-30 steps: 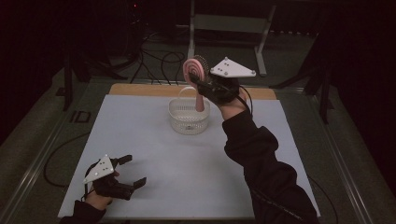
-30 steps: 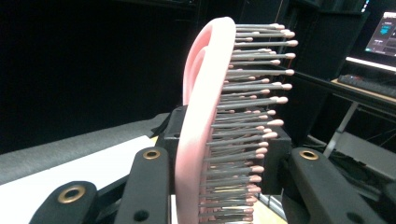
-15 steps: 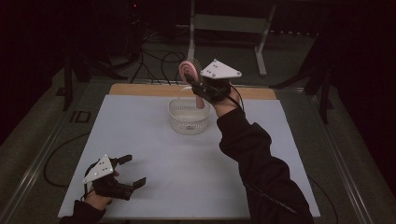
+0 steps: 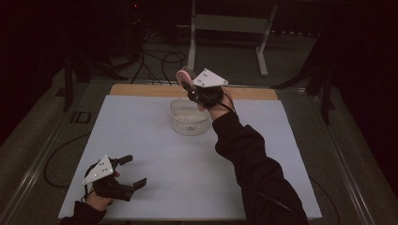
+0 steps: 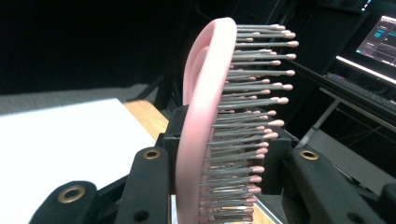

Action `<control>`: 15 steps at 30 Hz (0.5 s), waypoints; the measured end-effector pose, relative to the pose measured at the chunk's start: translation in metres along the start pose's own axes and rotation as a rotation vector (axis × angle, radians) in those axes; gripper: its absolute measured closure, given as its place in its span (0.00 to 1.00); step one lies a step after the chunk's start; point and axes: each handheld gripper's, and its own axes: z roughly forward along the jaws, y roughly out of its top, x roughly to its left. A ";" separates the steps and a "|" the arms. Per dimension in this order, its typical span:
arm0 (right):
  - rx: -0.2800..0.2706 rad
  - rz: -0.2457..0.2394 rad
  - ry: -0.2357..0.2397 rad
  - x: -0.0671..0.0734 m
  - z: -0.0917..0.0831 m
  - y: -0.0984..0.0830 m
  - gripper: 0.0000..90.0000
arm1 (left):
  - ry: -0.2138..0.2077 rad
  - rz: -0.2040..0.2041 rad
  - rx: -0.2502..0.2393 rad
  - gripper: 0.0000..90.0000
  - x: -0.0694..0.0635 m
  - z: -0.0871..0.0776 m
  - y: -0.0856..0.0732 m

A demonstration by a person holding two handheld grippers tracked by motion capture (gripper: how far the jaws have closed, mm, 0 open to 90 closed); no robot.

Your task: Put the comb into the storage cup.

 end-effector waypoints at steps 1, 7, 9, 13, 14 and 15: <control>0.007 -0.012 -0.003 0.002 0.002 -0.002 0.72 | 0.001 0.000 0.001 0.00 0.000 0.000 0.000; 0.035 -0.021 0.015 0.010 0.015 -0.015 0.72 | -0.003 -0.002 -0.001 0.00 0.001 0.000 0.000; 0.045 -0.037 0.011 0.014 0.020 -0.019 0.72 | -0.004 0.000 -0.001 0.00 0.001 0.000 0.000; 0.074 -0.085 0.010 0.023 0.028 -0.026 0.72 | -0.004 -0.001 0.000 0.00 0.001 0.000 0.000; 0.081 -0.099 0.007 0.025 0.030 -0.028 0.72 | -0.004 0.003 0.001 0.00 0.001 0.000 0.000; 0.089 -0.112 0.003 0.028 0.032 -0.030 0.72 | -0.006 0.001 -0.001 0.00 0.001 0.000 0.000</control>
